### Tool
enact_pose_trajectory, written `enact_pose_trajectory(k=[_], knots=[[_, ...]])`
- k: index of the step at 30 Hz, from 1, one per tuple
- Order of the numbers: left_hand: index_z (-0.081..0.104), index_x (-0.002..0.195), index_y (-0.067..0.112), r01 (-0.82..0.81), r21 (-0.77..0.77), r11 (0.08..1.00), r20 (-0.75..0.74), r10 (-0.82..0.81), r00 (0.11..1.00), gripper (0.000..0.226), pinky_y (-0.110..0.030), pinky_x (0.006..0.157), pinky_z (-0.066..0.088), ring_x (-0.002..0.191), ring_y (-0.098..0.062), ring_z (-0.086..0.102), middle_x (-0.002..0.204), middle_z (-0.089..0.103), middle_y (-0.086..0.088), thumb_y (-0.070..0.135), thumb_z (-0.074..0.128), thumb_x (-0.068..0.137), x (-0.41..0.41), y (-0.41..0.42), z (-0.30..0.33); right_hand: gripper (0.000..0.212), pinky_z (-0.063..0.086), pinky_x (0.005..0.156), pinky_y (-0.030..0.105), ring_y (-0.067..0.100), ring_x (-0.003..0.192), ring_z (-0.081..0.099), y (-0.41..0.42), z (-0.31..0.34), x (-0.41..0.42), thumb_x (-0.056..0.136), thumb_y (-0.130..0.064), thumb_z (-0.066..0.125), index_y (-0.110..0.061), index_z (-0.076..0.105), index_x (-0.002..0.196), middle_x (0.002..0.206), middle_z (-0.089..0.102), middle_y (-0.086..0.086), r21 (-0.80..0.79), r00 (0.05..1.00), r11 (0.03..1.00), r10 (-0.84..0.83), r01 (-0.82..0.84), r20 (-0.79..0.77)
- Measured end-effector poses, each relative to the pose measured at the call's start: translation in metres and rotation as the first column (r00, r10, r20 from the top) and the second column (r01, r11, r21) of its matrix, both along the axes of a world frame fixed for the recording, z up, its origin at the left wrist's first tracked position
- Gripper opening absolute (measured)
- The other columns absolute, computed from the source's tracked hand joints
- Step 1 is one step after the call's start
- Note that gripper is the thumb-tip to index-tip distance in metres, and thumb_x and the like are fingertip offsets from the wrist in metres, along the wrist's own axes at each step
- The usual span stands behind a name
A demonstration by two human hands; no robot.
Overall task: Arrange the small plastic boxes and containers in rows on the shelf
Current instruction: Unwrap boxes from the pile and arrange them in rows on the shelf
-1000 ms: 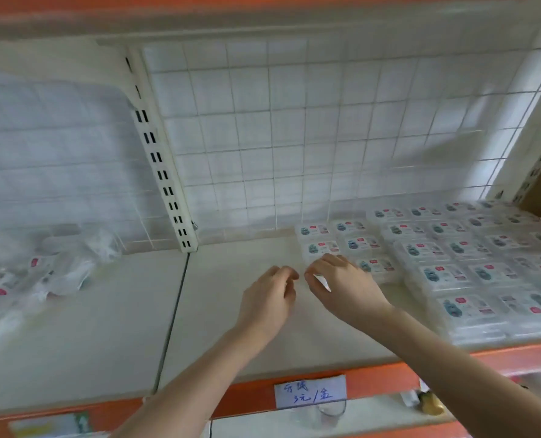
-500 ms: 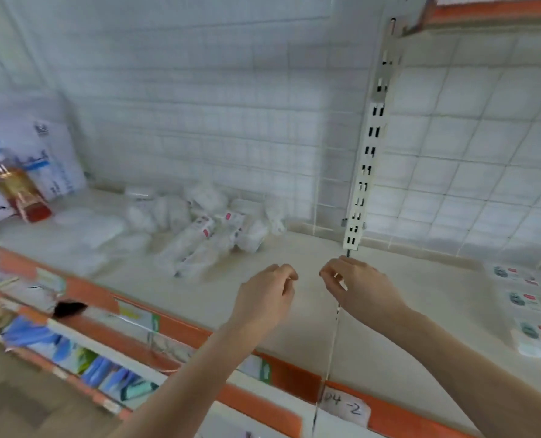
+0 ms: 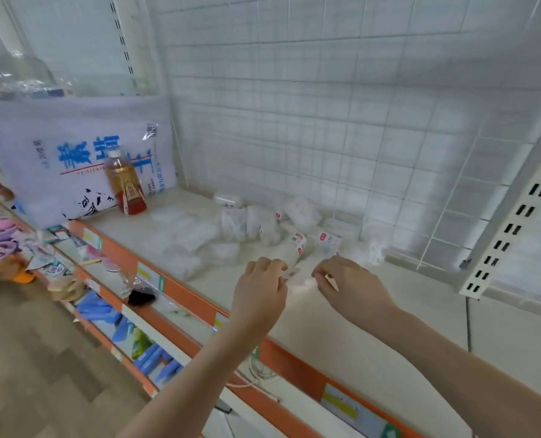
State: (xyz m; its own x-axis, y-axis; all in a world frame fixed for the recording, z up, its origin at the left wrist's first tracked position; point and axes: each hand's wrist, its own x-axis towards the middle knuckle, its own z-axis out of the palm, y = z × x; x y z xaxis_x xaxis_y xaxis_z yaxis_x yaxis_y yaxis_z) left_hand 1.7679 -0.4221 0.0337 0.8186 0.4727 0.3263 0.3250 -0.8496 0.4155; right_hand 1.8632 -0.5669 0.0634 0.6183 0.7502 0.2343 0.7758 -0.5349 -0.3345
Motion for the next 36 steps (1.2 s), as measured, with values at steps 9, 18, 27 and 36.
enact_pose_trajectory(k=[9, 18, 27, 36], knots=[[0.051, 0.123, 0.019, -0.055, -0.018, 0.998, -0.029, 0.054, 0.998, 0.031, -0.026, 0.086, 0.04, 0.117, -0.016, 0.04, 0.124, 0.052, 0.001, 0.016, 0.042, 0.094, -0.02, 0.082, -0.016, 0.03, 0.034, 0.097, 0.029, 0.016, 0.129, 0.037, 0.089, 0.0, -0.005, 0.098, -0.03, 0.038, -0.024, 0.054, 0.123, 0.131, 0.049, -0.006, -0.099, 0.996, 0.993, 0.068, -0.063, 0.051], [0.045, 0.13, 0.017, -0.035, 0.086, 0.996, -0.063, 0.041, 0.997, 0.041, -0.027, 0.087, 0.04, 0.124, -0.019, 0.035, 0.134, 0.045, -0.001, 0.004, 0.042, 0.091, -0.002, 0.14, -0.022, 0.036, 0.038, 0.098, 0.031, 0.02, 0.126, 0.037, 0.167, -0.012, 0.007, 0.096, -0.026, 0.041, -0.016, 0.046, 0.13, 0.132, 0.044, 0.003, -0.21, 0.989, 0.971, 0.133, -0.115, 0.07], [0.063, 0.107, 0.011, 0.042, 0.341, 0.939, -0.113, -0.003, 0.994, 0.061, -0.035, 0.079, 0.051, 0.099, -0.026, 0.063, 0.105, 0.065, -0.005, 0.04, 0.082, 0.057, 0.017, 0.167, -0.043, 0.051, 0.039, 0.098, 0.036, 0.029, 0.126, 0.032, 0.247, -0.018, 0.033, 0.092, -0.016, 0.045, -0.009, 0.03, 0.141, 0.14, 0.031, 0.012, -0.198, 0.993, 0.977, 0.093, -0.077, 0.072], [0.066, 0.096, 0.008, -0.12, 0.409, 0.905, -0.033, 0.146, 0.989, 0.059, -0.037, 0.075, 0.053, 0.087, -0.028, 0.064, 0.09, 0.066, -0.009, 0.048, 0.083, 0.056, 0.018, 0.169, -0.049, 0.083, 0.04, 0.093, 0.038, 0.035, 0.122, 0.037, 0.286, -0.016, 0.038, 0.088, -0.058, 0.05, -0.006, 0.017, 0.143, 0.134, 0.035, 0.024, -0.37, 0.976, 0.919, -0.057, 0.134, 0.211]])
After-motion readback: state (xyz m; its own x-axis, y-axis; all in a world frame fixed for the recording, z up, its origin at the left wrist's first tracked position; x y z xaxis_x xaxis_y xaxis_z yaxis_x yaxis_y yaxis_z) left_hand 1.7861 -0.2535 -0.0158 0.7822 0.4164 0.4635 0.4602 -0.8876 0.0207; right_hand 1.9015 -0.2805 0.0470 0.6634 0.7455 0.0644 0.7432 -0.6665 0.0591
